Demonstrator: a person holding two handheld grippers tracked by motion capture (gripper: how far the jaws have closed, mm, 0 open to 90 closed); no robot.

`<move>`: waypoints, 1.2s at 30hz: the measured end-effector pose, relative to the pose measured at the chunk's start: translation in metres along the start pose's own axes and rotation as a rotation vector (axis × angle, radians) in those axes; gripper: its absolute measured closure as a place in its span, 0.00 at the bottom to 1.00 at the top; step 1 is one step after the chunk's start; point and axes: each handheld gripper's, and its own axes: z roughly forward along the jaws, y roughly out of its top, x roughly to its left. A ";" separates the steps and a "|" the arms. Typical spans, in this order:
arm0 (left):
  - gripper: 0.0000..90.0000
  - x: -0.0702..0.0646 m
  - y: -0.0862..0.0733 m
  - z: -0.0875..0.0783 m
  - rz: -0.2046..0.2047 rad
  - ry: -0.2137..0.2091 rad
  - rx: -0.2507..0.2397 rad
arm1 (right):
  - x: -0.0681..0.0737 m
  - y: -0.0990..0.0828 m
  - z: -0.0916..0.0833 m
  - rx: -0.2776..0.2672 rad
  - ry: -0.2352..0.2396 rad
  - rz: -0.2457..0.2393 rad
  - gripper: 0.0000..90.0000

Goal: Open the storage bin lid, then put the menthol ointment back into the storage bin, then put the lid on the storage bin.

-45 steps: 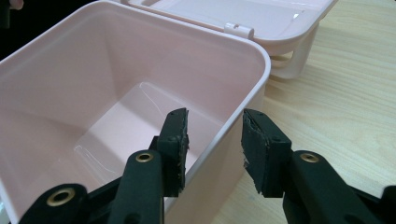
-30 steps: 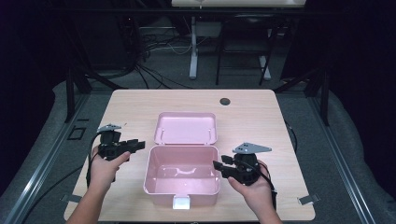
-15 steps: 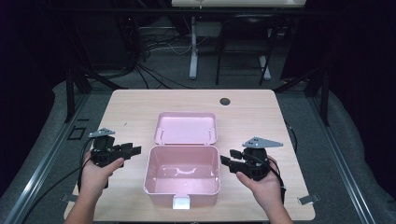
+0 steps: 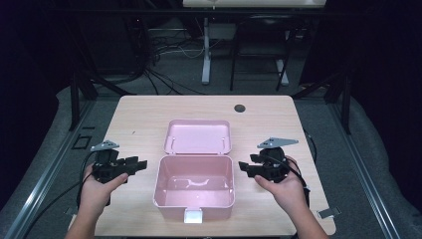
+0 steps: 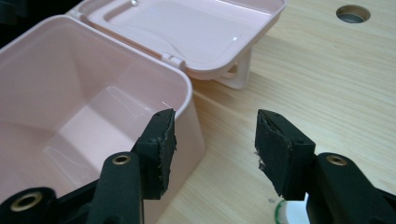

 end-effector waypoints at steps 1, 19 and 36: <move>0.57 0.000 0.000 -0.001 0.000 -0.001 0.006 | -0.001 0.001 0.001 -0.003 -0.007 -0.002 0.53; 0.57 -0.010 0.001 -0.005 0.073 0.034 0.058 | -0.026 0.014 0.013 0.200 -0.095 -0.101 0.49; 0.55 -0.014 0.002 -0.009 0.080 0.036 0.051 | -0.055 0.016 0.030 0.382 -0.167 -0.074 0.45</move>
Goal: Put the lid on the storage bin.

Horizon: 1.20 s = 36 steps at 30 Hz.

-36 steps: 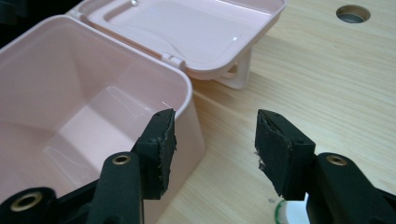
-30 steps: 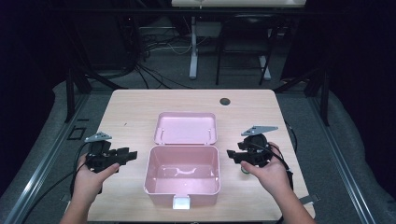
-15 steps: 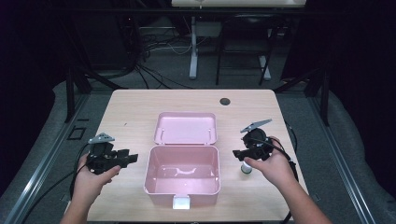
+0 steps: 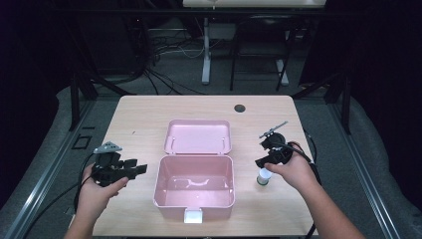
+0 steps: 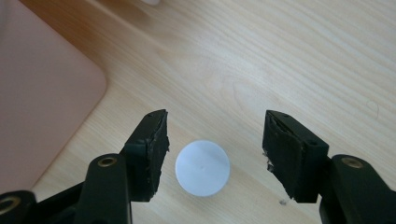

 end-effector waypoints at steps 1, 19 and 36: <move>0.55 0.000 0.000 0.000 -0.003 -0.001 -0.003 | -0.001 0.000 0.001 0.010 0.002 0.002 0.45; 0.54 0.000 0.000 0.003 -0.004 -0.004 0.007 | -0.001 0.005 0.017 0.197 0.007 -0.005 0.43; 0.54 0.002 -0.001 0.006 -0.013 -0.004 0.020 | 0.002 0.004 0.029 0.299 -0.002 -0.018 0.46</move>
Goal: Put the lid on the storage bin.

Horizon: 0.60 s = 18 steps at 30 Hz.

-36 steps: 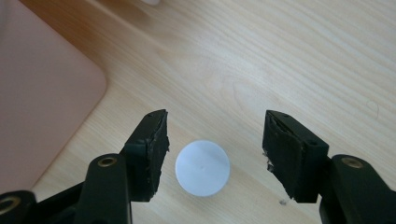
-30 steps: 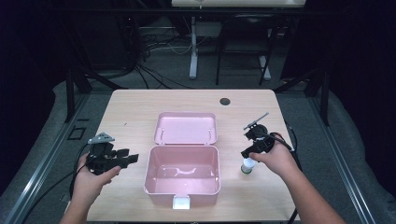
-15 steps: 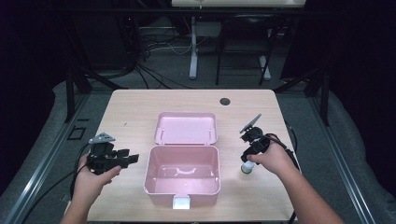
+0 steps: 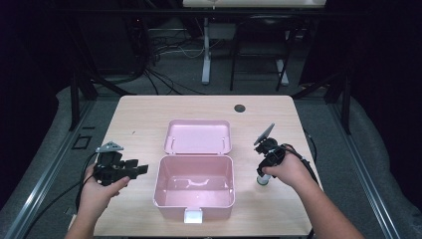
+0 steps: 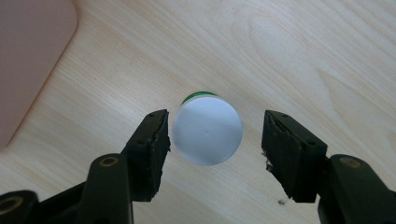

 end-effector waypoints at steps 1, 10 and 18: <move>0.54 0.000 0.000 0.000 0.000 0.000 0.000 | 0.000 0.000 0.001 -0.001 -0.002 0.001 0.46; 0.54 0.001 0.000 -0.001 -0.001 0.000 -0.003 | 0.003 0.002 0.007 0.002 -0.004 0.008 0.48; 0.54 0.001 0.000 -0.002 -0.007 -0.001 -0.005 | 0.003 0.002 0.009 0.033 -0.008 0.025 0.52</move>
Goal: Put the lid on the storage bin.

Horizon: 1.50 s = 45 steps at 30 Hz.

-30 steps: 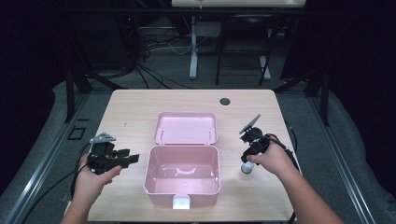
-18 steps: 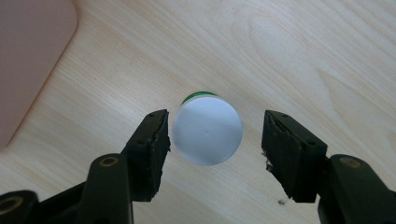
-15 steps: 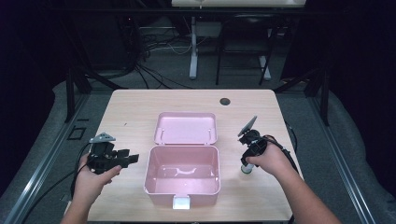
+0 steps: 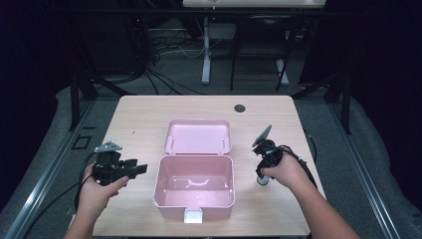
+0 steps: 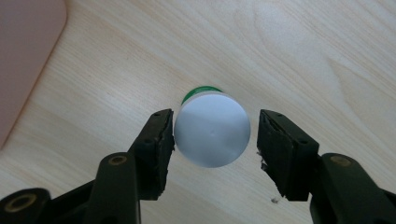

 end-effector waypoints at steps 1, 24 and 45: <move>0.54 0.000 0.000 0.000 -0.001 -0.001 0.000 | 0.000 0.000 0.001 -0.011 0.019 0.023 0.52; 0.54 0.003 -0.001 0.001 -0.012 -0.003 0.002 | 0.000 0.000 0.015 0.009 0.006 0.024 0.55; 0.54 0.003 -0.001 0.002 -0.013 -0.004 0.005 | 0.000 -0.001 0.015 0.039 0.006 0.020 0.55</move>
